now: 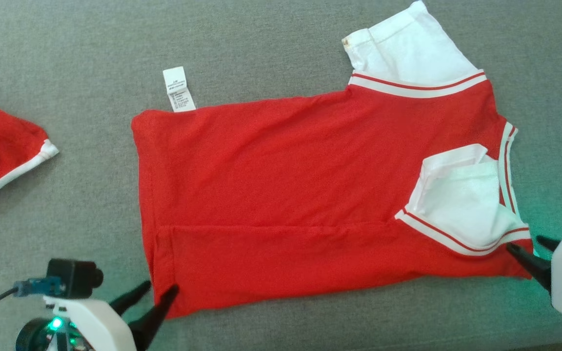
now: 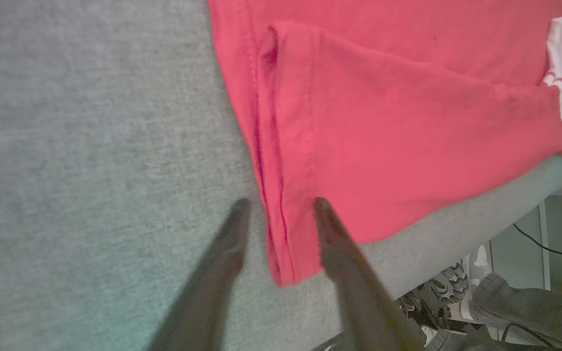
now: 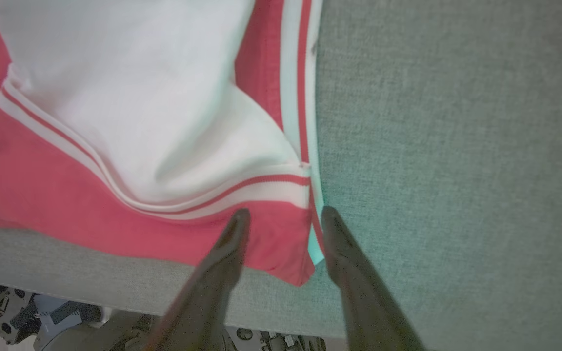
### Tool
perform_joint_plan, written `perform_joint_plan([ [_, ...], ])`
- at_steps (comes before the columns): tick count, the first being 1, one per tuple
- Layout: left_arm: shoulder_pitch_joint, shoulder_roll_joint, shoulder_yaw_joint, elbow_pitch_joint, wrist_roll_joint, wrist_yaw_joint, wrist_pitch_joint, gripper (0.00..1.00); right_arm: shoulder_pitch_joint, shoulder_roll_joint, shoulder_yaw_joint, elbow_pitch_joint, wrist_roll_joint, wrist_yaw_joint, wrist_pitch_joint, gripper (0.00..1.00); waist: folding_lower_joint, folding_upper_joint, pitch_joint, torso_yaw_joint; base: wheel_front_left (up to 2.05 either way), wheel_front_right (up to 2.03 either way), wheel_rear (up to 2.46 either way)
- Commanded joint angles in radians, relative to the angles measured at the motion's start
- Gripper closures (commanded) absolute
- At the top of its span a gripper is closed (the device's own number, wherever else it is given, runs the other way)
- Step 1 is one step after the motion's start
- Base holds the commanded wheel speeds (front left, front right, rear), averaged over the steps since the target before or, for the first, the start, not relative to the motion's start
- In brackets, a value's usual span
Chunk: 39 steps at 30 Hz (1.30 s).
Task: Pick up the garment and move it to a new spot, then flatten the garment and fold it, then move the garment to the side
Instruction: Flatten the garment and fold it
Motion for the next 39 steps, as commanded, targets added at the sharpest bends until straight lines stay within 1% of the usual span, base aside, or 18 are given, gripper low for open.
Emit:
perform_joint_plan([
  [1, -0.043, 0.017, 0.042, -0.017, 0.021, 0.015, -0.012, 0.00, -0.003, -0.037, -0.005, -0.051, 0.002, 0.007, -0.012, 0.00, 0.0000, 0.0000, 0.003, 0.002, 0.00, 0.00, 0.00],
  [3, -0.047, 0.027, 0.058, -0.024, 0.047, 0.028, -0.033, 0.00, 0.001, -0.049, -0.022, -0.082, 0.013, 0.007, -0.023, 0.00, 0.0000, 0.0000, 0.009, 0.001, 0.00, 0.00, 0.00],
  [6, -0.054, 0.069, 0.123, -0.067, 0.074, 0.054, -0.063, 0.00, -0.051, -0.066, -0.073, -0.165, 0.045, 0.007, -0.036, 0.00, 0.0000, 0.0000, 0.034, -0.008, 0.00, 0.00, 0.00],
  [8, -0.098, 0.085, 0.186, -0.095, 0.083, 0.078, -0.088, 0.00, -0.139, -0.061, -0.097, -0.209, 0.054, 0.007, -0.038, 0.00, 0.0000, 0.0000, 0.069, -0.009, 0.00, 0.00, 0.00],
  [10, -0.182, 0.102, 0.220, -0.094, 0.116, 0.090, -0.101, 0.00, -0.256, -0.055, -0.078, -0.212, 0.029, 0.007, -0.046, 0.00, 0.0000, 0.0000, 0.108, -0.004, 0.00, 0.00, 0.00],
  [11, -0.233, 0.094, 0.220, -0.083, 0.122, 0.093, -0.101, 0.00, -0.320, -0.044, -0.057, -0.195, 0.009, 0.007, -0.053, 0.00, 0.0000, 0.0000, 0.127, 0.001, 0.00, 0.00, 0.00],
  [14, -0.399, 0.035, 0.178, -0.008, 0.132, 0.090, -0.096, 0.00, -0.516, 0.013, 0.019, -0.078, -0.082, 0.007, -0.107, 0.00, 0.0000, 0.0000, 0.174, 0.020, 0.00, 0.00, 0.00],
  [18, -0.582, -0.053, 0.086, 0.139, 0.181, 0.073, -0.100, 0.00, -0.715, 0.088, 0.100, 0.138, -0.196, 0.007, -0.200, 0.00, 0.0000, 0.0000, 0.215, 0.052, 0.00, 0.00, 0.00],
  [22, -0.681, -0.131, 0.017, 0.274, 0.193, 0.035, -0.108, 0.00, -0.818, 0.131, 0.137, 0.331, -0.261, 0.007, -0.286, 0.00, 0.0000, 0.0000, 0.219, 0.081, 0.00, 0.00, 0.00],
  [24, -0.710, -0.153, -0.009, 0.319, 0.195, 0.012, -0.109, 0.00, -0.846, 0.137, 0.152, 0.402, -0.278, 0.007, -0.313, 0.00, 0.0000, 0.0000, 0.220, 0.090, 0.00, 0.00, 0.00],
  [26, -0.729, -0.170, -0.029, 0.353, 0.191, -0.007, -0.104, 0.00, -0.867, 0.142, 0.160, 0.461, -0.291, 0.007, -0.336, 0.00, 0.0000, 0.0000, 0.219, 0.094, 0.00, 0.00, 0.00],
  [28, -0.744, -0.175, -0.048, 0.379, 0.195, -0.025, -0.097, 0.00, -0.884, 0.148, 0.161, 0.509, -0.299, 0.007, -0.357, 0.00, 0.0000, 0.0000, 0.217, 0.097, 0.00, 0.00, 0.00],
  [32, -0.760, -0.186, -0.075, 0.403, 0.185, -0.052, -0.074, 0.00, -0.914, 0.156, 0.171, 0.575, -0.304, 0.007, -0.380, 0.00, 0.0000, 0.0000, 0.218, 0.096, 0.00, 0.00, 0.00],
  [35, -0.766, -0.188, -0.086, 0.401, 0.179, -0.063, -0.058, 0.00, -0.932, 0.158, 0.184, 0.607, -0.304, 0.007, -0.389, 0.00, 0.0000, 0.0000, 0.217, 0.096, 0.00, 0.00, 0.00],
  [39, -0.769, -0.194, -0.076, 0.385, 0.166, -0.057, -0.059, 0.00, -0.944, 0.158, 0.193, 0.633, -0.302, 0.007, -0.402, 0.00, 0.0000, 0.0000, 0.211, 0.098, 0.00, 0.00, 0.00],
])
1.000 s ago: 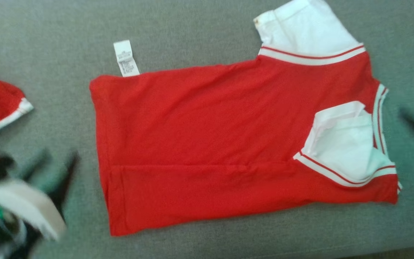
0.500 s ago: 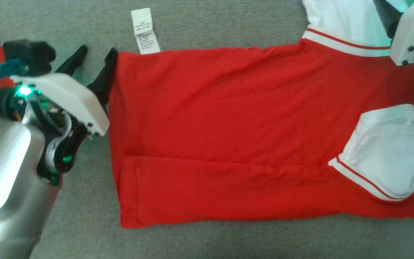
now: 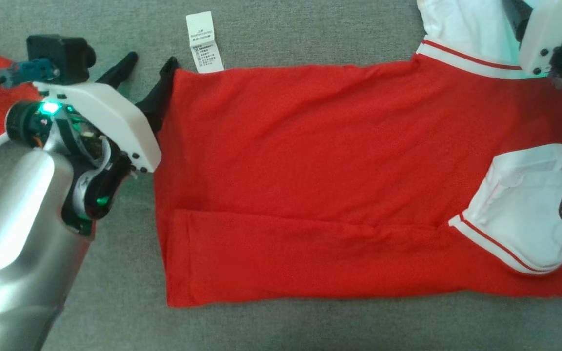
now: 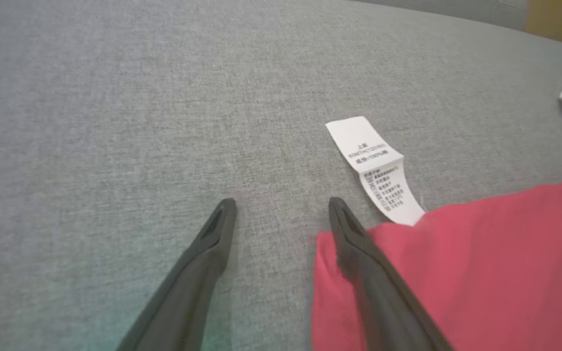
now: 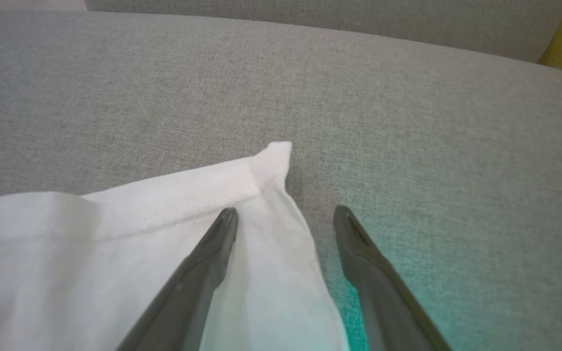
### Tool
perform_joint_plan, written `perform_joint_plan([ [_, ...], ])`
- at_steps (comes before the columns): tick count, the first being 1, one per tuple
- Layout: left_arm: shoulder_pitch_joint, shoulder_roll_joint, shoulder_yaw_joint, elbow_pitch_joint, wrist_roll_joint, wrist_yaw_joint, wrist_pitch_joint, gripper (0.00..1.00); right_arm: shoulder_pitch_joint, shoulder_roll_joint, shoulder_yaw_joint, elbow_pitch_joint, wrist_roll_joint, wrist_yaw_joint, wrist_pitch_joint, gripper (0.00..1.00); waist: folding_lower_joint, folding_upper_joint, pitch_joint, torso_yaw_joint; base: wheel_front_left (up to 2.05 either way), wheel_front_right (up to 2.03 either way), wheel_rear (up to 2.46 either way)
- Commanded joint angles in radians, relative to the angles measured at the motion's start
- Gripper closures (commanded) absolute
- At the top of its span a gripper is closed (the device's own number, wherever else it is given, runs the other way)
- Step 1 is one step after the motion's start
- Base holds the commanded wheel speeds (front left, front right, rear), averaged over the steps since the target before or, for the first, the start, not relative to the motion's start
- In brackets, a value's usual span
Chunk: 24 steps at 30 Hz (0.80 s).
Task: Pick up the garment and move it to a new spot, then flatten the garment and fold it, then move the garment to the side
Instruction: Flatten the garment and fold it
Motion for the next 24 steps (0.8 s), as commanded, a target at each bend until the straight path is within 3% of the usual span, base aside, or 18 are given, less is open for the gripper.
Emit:
perform_joint_plan([
  [1, 0.006, 0.017, 0.017, -0.018, -0.006, 0.000, 0.019, 0.00, -0.012, 0.006, 0.017, -0.014, -0.001, 0.007, -0.005, 0.00, 0.0000, 0.0000, -0.007, 0.002, 0.00, 0.00, 0.00],
  [16, 0.064, 0.022, -0.009, -0.058, -0.052, -0.001, 0.073, 0.00, -0.023, -0.004, 0.049, 0.045, 0.022, 0.007, -0.001, 0.00, 0.0000, 0.0000, -0.019, 0.000, 0.00, 0.00, 0.00],
  [18, 0.068, 0.021, -0.019, -0.056, -0.050, -0.003, 0.078, 0.57, -0.021, -0.001, 0.048, 0.051, 0.024, 0.007, 0.003, 0.00, 0.0000, 0.0000, -0.017, 0.000, 0.00, 0.00, 0.00],
  [19, 0.070, 0.022, -0.025, -0.055, -0.049, -0.006, 0.083, 1.00, -0.021, 0.000, 0.046, 0.056, 0.023, 0.007, 0.005, 0.15, 0.0000, 0.0000, -0.016, 0.000, 0.00, 0.00, 0.00],
  [20, 0.073, 0.023, -0.034, -0.055, -0.050, -0.014, 0.089, 1.00, -0.021, 0.002, 0.046, 0.061, 0.023, 0.007, 0.008, 0.15, 0.0000, 0.0000, -0.016, 0.000, 0.00, 0.00, 0.00],
  [21, 0.075, 0.025, -0.040, -0.056, -0.050, -0.022, 0.091, 1.00, -0.023, 0.004, 0.047, 0.064, 0.025, 0.007, 0.008, 1.00, 0.0000, 0.0000, -0.017, 0.001, 0.00, 0.00, 0.00],
  [24, 0.083, 0.025, -0.046, -0.057, -0.050, -0.037, 0.075, 1.00, -0.026, 0.007, 0.037, 0.063, 0.029, 0.007, -0.037, 1.00, 0.0000, 0.0000, -0.023, 0.000, 0.00, 0.00, 0.00],
])
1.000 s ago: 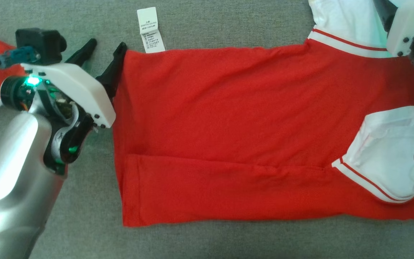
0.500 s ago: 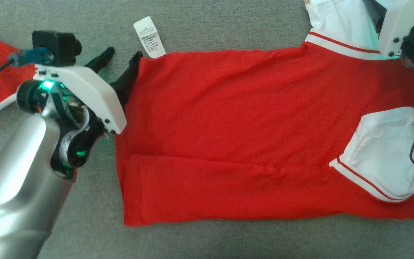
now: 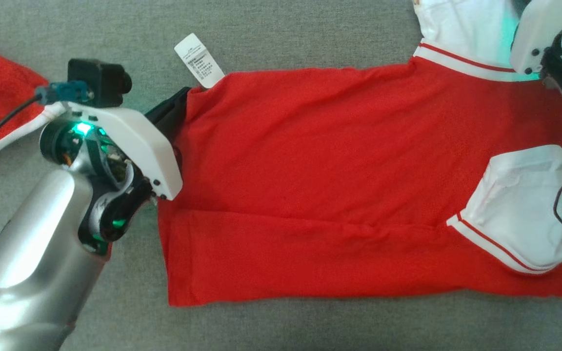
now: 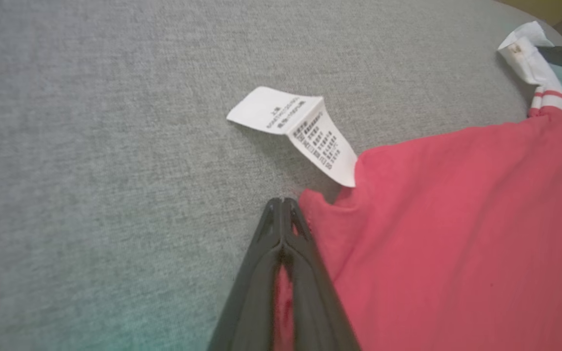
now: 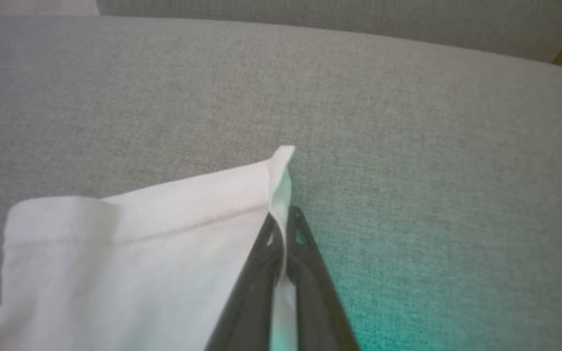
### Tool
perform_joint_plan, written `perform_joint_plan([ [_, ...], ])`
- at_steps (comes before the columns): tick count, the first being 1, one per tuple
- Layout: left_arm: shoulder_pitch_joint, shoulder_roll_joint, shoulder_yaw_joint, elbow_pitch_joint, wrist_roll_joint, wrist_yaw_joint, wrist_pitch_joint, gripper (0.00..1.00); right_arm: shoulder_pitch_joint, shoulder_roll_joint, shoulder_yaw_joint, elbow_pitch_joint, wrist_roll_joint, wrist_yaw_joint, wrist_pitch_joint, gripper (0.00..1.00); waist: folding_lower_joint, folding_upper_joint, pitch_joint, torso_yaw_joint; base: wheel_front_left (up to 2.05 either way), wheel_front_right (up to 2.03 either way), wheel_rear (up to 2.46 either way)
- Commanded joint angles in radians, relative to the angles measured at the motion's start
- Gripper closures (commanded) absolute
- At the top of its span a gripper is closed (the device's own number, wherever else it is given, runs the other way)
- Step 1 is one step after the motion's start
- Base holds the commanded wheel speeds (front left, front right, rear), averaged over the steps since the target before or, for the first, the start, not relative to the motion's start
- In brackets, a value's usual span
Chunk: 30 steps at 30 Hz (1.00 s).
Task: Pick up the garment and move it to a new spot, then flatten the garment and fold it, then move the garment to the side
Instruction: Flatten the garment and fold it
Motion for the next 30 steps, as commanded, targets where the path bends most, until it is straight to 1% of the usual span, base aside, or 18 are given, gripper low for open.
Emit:
perform_joint_plan([
  [1, 0.035, 0.029, 0.006, -0.004, -0.001, -0.003, 0.003, 1.00, 0.000, 0.006, -0.009, -0.021, 0.004, 0.007, -0.029, 1.00, -0.0001, 0.0000, -0.005, 0.000, 0.00, 0.00, 0.00],
  [7, 0.029, 0.026, 0.047, -0.006, -0.013, 0.001, -0.053, 1.00, -0.026, 0.023, -0.054, -0.010, 0.003, 0.007, -0.109, 1.00, -0.0001, 0.0000, -0.028, -0.006, 0.00, 0.00, 0.00],
  [12, 0.021, 0.027, 0.094, -0.029, -0.027, 0.019, -0.094, 1.00, -0.031, 0.034, -0.069, -0.015, 0.018, 0.007, -0.147, 1.00, -0.0001, 0.0000, -0.048, -0.015, 0.00, 0.00, 0.00],
  [13, 0.019, 0.029, 0.113, -0.037, -0.029, 0.029, -0.110, 1.00, -0.031, 0.034, -0.076, -0.020, 0.021, 0.007, -0.160, 1.00, -0.0001, 0.0000, -0.054, -0.018, 0.00, 0.00, 0.00],
  [16, 0.019, 0.030, 0.130, -0.047, -0.039, 0.037, -0.115, 1.00, -0.032, 0.034, -0.088, -0.028, 0.024, 0.007, -0.180, 1.00, -0.0001, 0.0000, -0.062, -0.024, 0.00, 0.00, 0.00],
  [24, 0.032, 0.034, 0.167, -0.090, -0.058, 0.059, -0.137, 1.00, -0.022, 0.037, -0.101, -0.070, 0.041, 0.007, -0.194, 1.00, -0.0001, 0.0000, -0.076, -0.039, 0.00, 0.00, 0.00],
  [30, 0.101, 0.033, 0.179, -0.148, -0.074, 0.068, -0.164, 1.00, 0.073, 0.012, -0.084, -0.168, 0.084, 0.007, -0.157, 1.00, -0.0001, 0.0000, -0.107, -0.055, 0.00, 0.00, 0.00],
])
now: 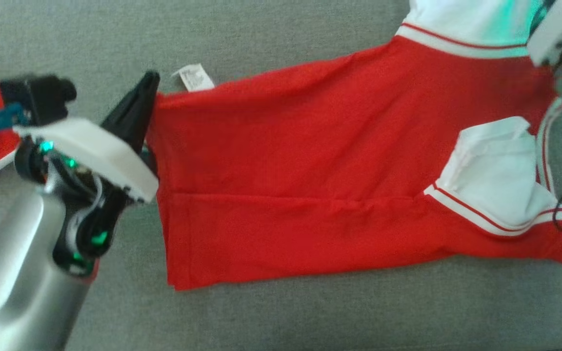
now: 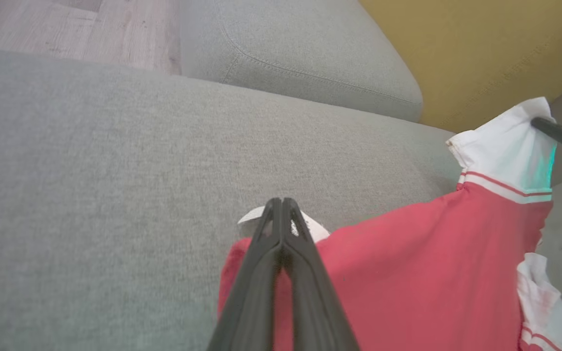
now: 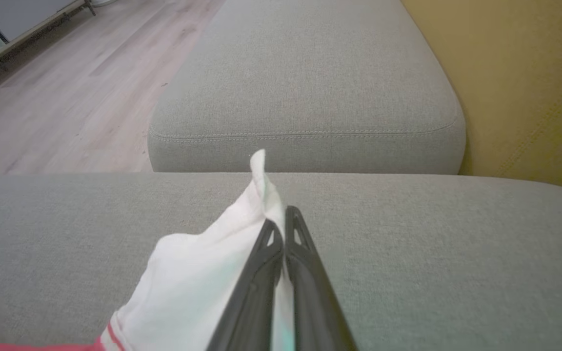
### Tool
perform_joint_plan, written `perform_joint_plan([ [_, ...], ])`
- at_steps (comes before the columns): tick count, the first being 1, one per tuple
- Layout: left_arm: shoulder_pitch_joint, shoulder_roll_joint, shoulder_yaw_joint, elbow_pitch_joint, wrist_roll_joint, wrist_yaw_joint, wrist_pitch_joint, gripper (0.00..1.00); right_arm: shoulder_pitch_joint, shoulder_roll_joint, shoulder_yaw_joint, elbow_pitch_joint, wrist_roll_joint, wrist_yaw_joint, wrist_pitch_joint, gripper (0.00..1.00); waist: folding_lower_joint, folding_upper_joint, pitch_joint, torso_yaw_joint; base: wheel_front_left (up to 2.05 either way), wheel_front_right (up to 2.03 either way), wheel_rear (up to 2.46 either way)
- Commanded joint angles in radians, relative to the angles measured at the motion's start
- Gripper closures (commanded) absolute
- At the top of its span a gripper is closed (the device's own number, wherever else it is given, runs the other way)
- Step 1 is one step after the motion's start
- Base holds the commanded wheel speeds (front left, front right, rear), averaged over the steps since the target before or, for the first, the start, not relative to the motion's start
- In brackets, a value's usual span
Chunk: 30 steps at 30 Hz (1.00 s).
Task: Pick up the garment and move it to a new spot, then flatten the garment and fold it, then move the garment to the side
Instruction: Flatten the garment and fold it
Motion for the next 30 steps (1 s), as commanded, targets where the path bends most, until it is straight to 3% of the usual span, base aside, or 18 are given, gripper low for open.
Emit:
perform_joint_plan([
  [1, 0.019, 0.036, 0.056, -0.047, -0.011, 0.008, -0.015, 1.00, 0.044, -0.019, 0.010, -0.068, 0.018, 0.007, 0.018, 1.00, 0.0001, 0.0000, -0.012, -0.010, 0.00, 0.00, 0.00],
  [13, 0.162, 0.053, 0.100, -0.153, -0.036, 0.035, -0.068, 1.00, 0.283, -0.035, -0.023, -0.363, 0.081, 0.007, 0.147, 1.00, 0.0001, 0.0000, -0.044, -0.045, 0.00, 0.00, 0.00],
  [23, 0.267, 0.055, 0.130, -0.230, -0.052, 0.044, -0.121, 1.00, 0.485, -0.013, -0.094, -0.551, 0.099, 0.007, 0.210, 1.00, 0.0001, 0.0000, -0.060, -0.041, 0.00, 0.00, 0.00],
  [30, 0.357, 0.031, 0.128, -0.269, -0.070, 0.039, -0.167, 1.00, 0.672, 0.037, -0.133, -0.690, 0.107, 0.007, 0.249, 1.00, 0.0001, 0.0000, -0.070, -0.047, 0.00, 0.00, 0.00],
])
